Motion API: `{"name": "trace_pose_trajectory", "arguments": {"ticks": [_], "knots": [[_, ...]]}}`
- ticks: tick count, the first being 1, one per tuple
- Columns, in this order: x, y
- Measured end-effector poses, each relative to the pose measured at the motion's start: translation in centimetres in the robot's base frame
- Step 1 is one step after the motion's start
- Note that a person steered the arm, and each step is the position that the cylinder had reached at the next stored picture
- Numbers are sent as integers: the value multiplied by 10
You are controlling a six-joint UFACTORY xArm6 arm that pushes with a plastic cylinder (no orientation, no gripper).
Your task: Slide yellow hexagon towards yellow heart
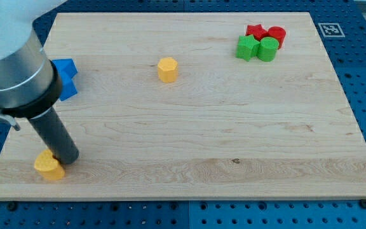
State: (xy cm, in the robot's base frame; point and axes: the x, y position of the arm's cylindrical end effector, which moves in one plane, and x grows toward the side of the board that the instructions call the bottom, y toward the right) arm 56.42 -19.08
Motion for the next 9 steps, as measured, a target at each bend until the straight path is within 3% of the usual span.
{"name": "trace_pose_trajectory", "arguments": {"ticks": [2, 4, 5, 6, 7, 8, 9], "knots": [[20, -24], [10, -11], [-27, 54], [-38, 153], [-91, 221], [-165, 252], [-206, 252]]}}
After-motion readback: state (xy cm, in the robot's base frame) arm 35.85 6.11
